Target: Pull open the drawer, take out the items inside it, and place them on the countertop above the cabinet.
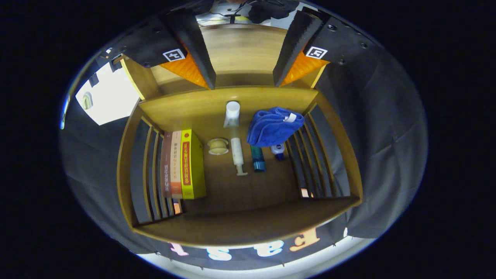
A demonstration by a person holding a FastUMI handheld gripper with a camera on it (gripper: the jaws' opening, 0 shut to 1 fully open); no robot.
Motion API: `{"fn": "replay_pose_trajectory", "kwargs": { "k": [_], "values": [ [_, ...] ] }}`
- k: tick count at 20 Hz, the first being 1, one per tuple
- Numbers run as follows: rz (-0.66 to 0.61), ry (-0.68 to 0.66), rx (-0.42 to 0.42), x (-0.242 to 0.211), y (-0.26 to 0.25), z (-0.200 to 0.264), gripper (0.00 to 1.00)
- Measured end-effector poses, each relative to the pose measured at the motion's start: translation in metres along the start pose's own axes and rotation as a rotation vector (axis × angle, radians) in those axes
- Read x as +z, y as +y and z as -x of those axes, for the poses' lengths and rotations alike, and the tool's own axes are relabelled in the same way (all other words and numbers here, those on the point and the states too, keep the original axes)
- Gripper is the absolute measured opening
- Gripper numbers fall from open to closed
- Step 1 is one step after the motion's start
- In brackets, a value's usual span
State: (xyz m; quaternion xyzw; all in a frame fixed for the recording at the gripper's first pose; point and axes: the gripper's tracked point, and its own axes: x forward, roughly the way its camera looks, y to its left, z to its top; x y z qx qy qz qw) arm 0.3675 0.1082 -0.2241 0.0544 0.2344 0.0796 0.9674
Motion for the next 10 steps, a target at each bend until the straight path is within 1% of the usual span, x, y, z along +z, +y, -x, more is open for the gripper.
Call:
{"fn": "replay_pose_trajectory", "kwargs": {
  "k": [2, 4, 6, 10],
  "values": [
    [0.049, -0.074, 0.001, 0.007, 0.003, 0.022, 0.97],
    [0.068, -0.117, -0.007, -0.001, 0.005, 0.041, 0.97],
    [0.063, -0.147, -0.004, -0.015, 0.009, 0.056, 0.97],
    [0.052, -0.261, 0.003, -0.036, 0.012, 0.081, 0.97]
  ]
}}
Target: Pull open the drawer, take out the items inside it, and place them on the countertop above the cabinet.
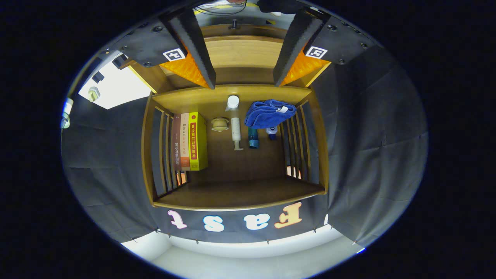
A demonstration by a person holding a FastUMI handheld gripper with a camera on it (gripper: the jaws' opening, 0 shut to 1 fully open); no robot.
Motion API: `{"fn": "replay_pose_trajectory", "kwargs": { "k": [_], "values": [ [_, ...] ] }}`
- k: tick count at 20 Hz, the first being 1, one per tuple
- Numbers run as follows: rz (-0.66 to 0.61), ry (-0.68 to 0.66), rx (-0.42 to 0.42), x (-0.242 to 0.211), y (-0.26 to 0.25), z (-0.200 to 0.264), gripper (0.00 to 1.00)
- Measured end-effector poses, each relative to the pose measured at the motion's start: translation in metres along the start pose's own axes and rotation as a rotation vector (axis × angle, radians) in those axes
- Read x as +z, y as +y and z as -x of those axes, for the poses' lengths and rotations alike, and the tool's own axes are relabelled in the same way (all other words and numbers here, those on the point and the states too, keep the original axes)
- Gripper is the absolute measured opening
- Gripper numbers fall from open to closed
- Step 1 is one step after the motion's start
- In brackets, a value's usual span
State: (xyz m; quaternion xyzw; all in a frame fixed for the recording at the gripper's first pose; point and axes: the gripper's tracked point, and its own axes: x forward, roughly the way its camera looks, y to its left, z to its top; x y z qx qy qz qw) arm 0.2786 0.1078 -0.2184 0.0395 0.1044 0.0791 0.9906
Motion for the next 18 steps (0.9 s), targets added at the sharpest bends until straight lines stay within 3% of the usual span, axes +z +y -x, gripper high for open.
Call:
{"fn": "replay_pose_trajectory", "kwargs": {
  "k": [12, 18],
  "values": [
    [0.047, -0.203, -0.061, -0.035, -0.009, 0.057, 0.97],
    [0.054, -0.198, -0.070, -0.069, -0.010, 0.057, 0.97]
  ]
}}
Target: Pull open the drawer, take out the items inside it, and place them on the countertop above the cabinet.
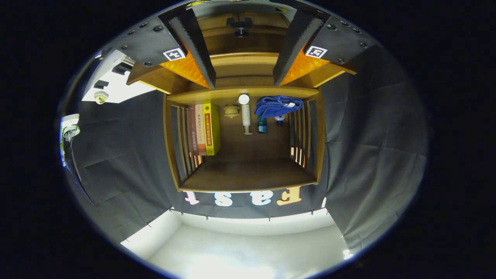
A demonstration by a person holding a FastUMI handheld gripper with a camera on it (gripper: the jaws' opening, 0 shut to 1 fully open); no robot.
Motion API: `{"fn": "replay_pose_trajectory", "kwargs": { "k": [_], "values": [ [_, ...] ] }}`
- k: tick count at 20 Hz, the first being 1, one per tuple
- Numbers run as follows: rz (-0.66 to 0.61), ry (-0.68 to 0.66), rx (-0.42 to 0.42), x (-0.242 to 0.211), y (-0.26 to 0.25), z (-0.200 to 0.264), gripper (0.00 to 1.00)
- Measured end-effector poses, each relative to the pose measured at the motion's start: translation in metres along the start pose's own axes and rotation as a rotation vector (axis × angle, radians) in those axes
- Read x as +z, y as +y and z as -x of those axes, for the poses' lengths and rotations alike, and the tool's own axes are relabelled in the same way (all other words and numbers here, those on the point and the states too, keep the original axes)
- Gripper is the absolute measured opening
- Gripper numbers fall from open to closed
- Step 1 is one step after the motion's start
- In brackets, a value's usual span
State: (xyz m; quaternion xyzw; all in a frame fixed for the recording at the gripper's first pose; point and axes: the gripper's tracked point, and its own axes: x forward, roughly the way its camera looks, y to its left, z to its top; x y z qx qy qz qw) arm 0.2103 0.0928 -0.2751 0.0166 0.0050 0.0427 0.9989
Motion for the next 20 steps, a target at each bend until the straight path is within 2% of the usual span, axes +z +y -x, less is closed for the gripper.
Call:
{"fn": "replay_pose_trajectory", "kwargs": {
  "k": [8, 16, 20],
  "values": [
    [0.056, 0.038, 0.010, -0.047, -0.002, -0.001, 0.97],
    [0.066, 0.131, 0.027, -0.095, -0.007, -0.011, 0.97],
    [0.066, 0.125, 0.012, -0.102, -0.013, -0.014, 0.97]
  ]
}}
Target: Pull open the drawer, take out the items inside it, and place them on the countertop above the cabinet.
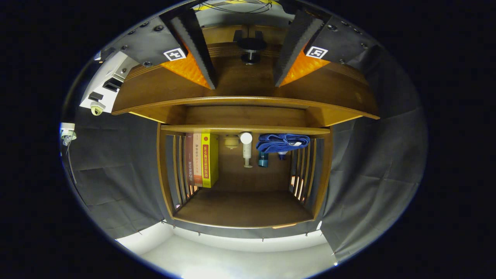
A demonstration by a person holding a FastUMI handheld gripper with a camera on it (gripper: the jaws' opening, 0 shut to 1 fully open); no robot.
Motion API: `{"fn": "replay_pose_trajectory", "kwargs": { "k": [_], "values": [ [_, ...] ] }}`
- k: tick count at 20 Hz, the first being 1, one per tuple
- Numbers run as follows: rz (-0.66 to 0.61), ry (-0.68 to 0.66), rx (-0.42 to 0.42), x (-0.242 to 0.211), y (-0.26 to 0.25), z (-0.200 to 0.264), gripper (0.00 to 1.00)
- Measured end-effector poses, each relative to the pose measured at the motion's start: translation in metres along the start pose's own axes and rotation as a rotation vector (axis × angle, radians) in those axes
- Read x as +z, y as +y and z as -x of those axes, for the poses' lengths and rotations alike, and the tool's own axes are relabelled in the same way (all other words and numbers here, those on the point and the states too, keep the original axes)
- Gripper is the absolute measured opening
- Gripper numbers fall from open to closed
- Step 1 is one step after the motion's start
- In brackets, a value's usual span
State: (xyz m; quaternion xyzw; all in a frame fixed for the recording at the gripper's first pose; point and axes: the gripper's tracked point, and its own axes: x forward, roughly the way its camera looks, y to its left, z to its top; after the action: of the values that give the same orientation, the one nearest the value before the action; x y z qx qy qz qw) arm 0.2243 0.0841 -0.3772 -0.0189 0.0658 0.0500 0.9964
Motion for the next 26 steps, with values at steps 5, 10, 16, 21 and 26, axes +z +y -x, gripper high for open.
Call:
{"fn": "replay_pose_trajectory", "kwargs": {
  "k": [5, 10, 16, 21, 26],
  "values": [
    [0.037, 0.008, -0.009, -0.002, 0.002, 0.001, 0.97],
    [0.034, 0.013, -0.013, -0.003, 0.001, -0.001, 0.98],
    [0.039, 0.033, -0.026, -0.002, 0.003, -0.011, 0.98],
    [0.031, 0.055, -0.030, -0.003, 0.002, -0.030, 0.98],
    [0.027, 0.051, -0.028, 0.006, 0.003, -0.053, 0.98]
  ]
}}
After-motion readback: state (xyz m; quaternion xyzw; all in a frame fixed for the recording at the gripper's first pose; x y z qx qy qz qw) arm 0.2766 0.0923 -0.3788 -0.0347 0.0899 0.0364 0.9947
